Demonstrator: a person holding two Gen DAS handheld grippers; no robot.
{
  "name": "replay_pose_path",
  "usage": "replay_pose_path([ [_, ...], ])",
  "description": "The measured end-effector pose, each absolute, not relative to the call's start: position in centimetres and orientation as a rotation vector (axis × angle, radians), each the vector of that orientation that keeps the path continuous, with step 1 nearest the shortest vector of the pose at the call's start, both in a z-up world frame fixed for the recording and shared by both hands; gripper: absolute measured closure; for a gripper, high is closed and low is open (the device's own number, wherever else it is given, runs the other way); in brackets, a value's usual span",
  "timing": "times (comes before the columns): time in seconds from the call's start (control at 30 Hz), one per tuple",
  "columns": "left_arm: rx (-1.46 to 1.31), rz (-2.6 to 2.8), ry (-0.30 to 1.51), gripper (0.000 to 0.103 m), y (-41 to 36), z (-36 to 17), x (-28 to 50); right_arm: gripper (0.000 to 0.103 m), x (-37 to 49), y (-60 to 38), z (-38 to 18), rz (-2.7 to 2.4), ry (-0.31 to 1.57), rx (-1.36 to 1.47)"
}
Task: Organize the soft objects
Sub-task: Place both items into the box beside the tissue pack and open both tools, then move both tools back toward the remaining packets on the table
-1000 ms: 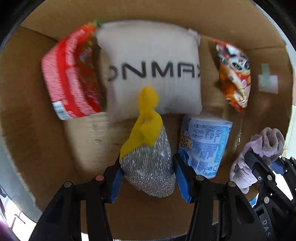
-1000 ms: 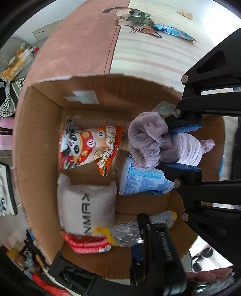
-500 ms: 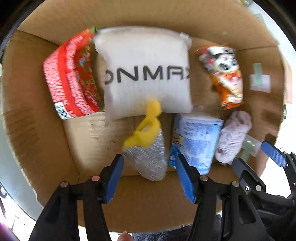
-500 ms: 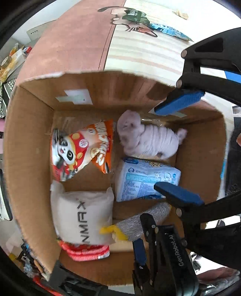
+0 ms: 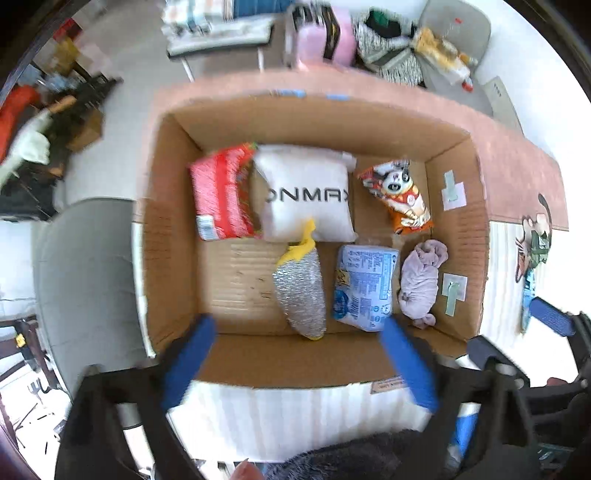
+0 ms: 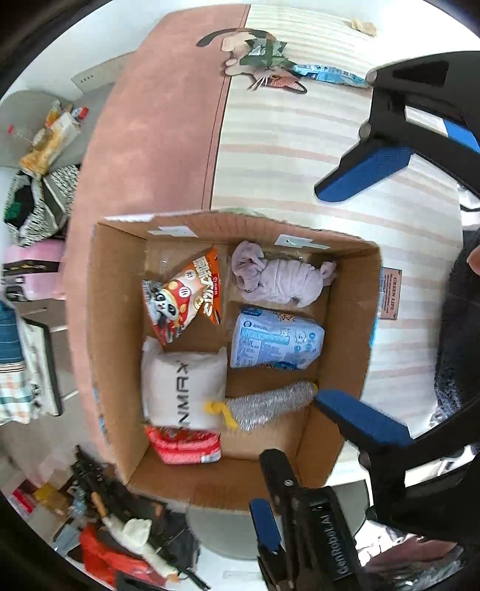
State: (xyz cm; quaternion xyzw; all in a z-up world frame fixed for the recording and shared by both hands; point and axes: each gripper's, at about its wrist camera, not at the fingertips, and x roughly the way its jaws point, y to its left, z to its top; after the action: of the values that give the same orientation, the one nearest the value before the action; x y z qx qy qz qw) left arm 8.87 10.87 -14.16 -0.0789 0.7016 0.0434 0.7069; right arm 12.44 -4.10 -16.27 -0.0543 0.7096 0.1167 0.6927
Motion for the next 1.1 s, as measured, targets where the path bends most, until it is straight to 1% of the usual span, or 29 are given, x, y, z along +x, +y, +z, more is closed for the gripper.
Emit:
replay_pose_path([
  [0.27,-0.181,0.146,1.433,0.002,11.7,-9.6,5.0,0.000,9.1,-5.2,-10.8,0.246,1.447,-0.149],
  [0.57,-0.158,0.187,1.351,0.002,10.8,-5.8,2.2,0.000,5.8,-6.6,-6.7,0.280,1.393,-0.100],
  [0.9,-0.109,0.225,1.303,0.002,8.4,-3.4,2.3,0.000,5.2,-8.6,-4.5,0.336,1.360,-0.033],
  [1.1,-0.085,0.143,1.310,0.002,2.8,-4.1,5.5,0.000,6.7,-13.7,-4.8,0.296,1.358,0.072],
])
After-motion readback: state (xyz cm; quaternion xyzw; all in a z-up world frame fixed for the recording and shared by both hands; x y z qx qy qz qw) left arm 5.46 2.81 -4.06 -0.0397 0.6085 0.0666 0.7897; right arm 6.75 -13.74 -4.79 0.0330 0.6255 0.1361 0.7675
